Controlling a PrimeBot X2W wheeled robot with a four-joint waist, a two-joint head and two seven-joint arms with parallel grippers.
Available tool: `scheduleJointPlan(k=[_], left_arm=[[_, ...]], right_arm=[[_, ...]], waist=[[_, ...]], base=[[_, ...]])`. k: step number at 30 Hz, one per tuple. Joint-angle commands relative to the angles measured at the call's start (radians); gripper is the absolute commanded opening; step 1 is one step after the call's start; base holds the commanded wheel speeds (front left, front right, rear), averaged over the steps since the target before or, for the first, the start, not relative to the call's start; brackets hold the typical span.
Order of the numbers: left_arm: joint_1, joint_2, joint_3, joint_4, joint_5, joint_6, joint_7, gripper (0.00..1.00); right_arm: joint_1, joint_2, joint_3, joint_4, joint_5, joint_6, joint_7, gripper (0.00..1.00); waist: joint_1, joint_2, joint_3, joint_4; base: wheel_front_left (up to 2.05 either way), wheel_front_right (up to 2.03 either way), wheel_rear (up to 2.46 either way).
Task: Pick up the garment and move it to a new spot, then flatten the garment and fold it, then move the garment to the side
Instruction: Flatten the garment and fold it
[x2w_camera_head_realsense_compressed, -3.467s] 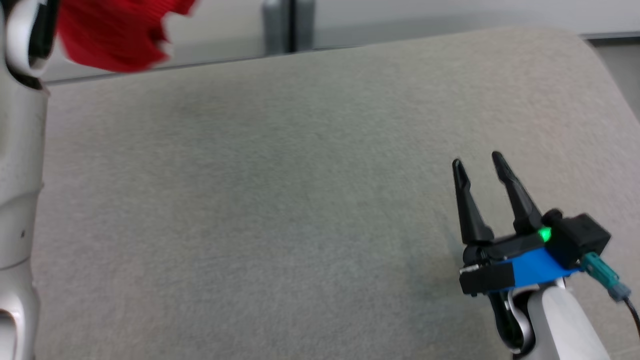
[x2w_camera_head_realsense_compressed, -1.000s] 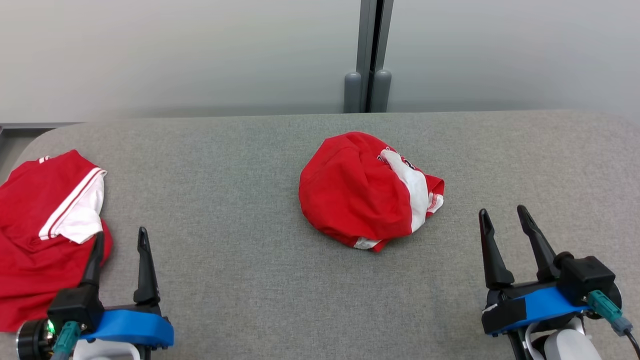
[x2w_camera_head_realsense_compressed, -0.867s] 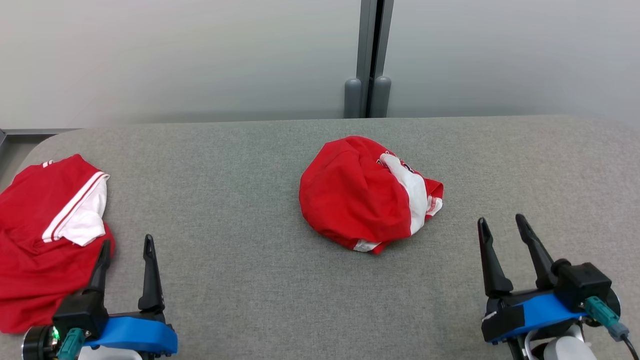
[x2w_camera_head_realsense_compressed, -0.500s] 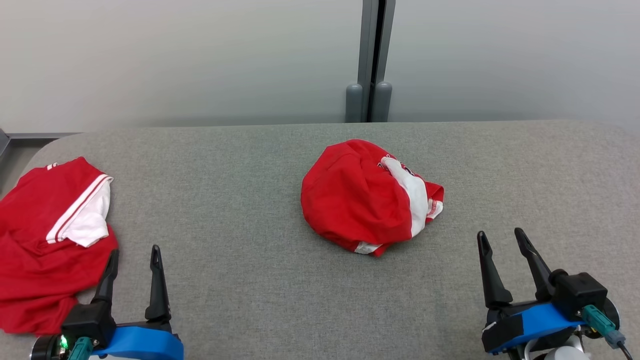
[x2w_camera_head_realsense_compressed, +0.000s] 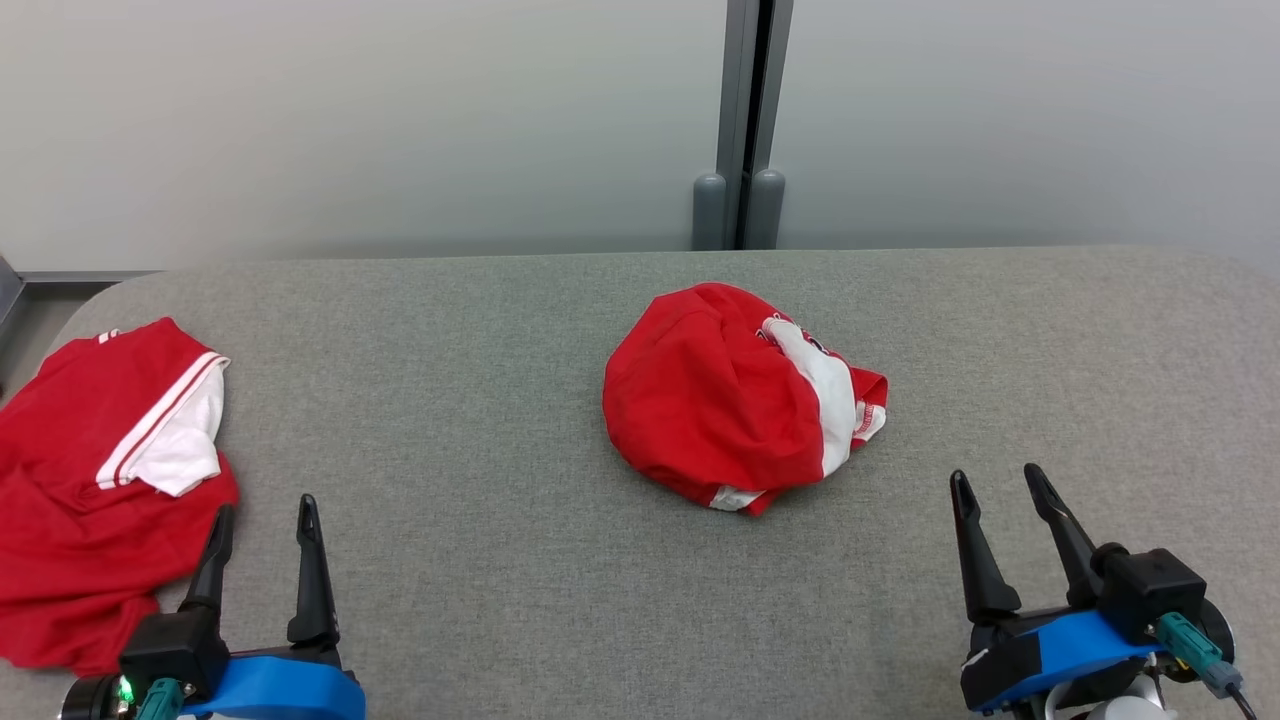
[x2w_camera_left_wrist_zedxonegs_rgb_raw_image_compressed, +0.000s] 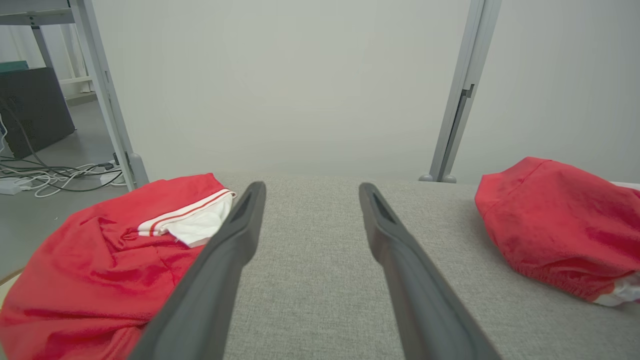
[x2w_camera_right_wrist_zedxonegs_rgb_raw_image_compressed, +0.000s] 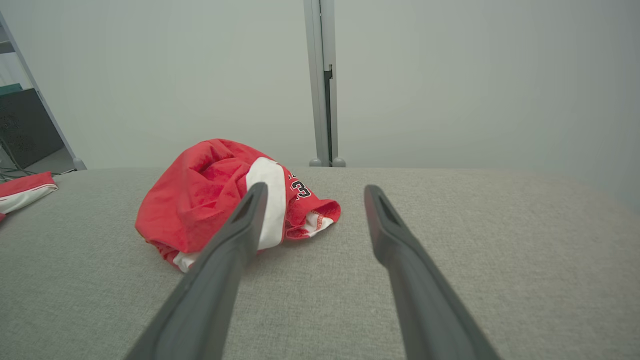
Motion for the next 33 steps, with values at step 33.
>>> scheduleJointPlan(k=[33], left_arm=[[-0.058,-0.024,0.019,-0.005,0.051,-0.026,-0.005,1.00]], right_arm=[[-0.298,-0.005,0.098,0.237,-0.094,0.000,-0.004,1.00]], waist=[[0.0000,0.0000,0.047,0.053]], base=[[0.00,0.00,0.00]])
